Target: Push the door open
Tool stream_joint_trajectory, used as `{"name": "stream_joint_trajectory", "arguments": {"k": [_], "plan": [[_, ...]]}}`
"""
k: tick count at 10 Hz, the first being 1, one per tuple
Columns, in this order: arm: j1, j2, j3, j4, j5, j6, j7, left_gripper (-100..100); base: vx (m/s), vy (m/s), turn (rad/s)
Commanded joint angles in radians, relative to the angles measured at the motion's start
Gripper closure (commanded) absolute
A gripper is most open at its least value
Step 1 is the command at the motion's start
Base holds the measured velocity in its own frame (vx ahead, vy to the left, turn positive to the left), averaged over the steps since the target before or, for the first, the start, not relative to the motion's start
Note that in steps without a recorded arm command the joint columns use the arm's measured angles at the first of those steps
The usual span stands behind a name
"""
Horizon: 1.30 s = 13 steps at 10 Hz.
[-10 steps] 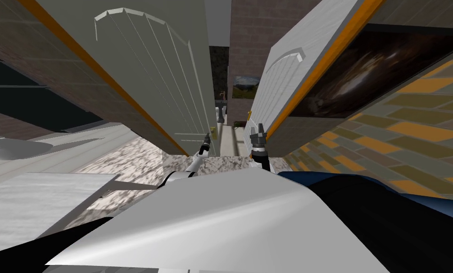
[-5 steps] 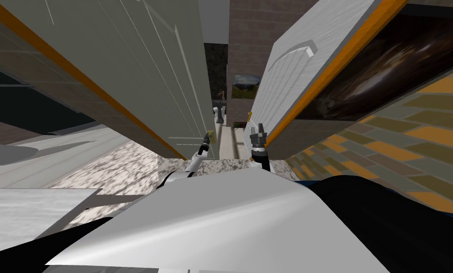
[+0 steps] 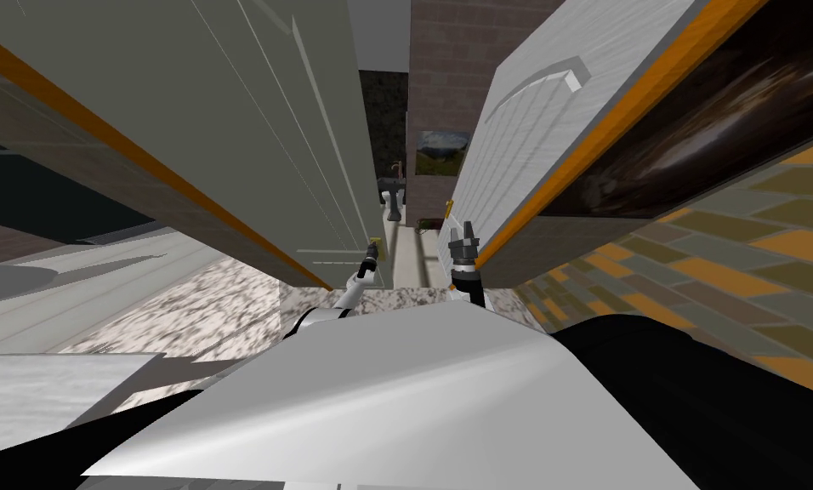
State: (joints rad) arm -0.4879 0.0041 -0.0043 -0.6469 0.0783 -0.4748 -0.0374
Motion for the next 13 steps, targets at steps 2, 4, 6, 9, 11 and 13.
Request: {"name": "stream_joint_trajectory", "arguments": {"k": [2,4,6,9,11,13], "plan": [[0.001,0.0,0.0,0.001,0.0,0.001,0.0,100,-0.012,0.003,-0.01],[0.001,0.0,0.0,0.001,0.0,0.001,0.0,100,0.0,0.0,0.0],[-0.001,0.02,0.016,0.001,0.005,0.002,-0.006,100,0.129,-0.069,0.03],[0.001,0.043,0.043,0.003,0.013,0.001,-0.014,100,0.177,-0.107,0.05],[0.002,0.053,0.057,0.003,0.018,0.001,-0.018,100,0.142,-0.062,0.02],[0.003,0.063,0.072,0.004,0.022,0.001,-0.023,100,0.161,-0.094,0.057]]}}
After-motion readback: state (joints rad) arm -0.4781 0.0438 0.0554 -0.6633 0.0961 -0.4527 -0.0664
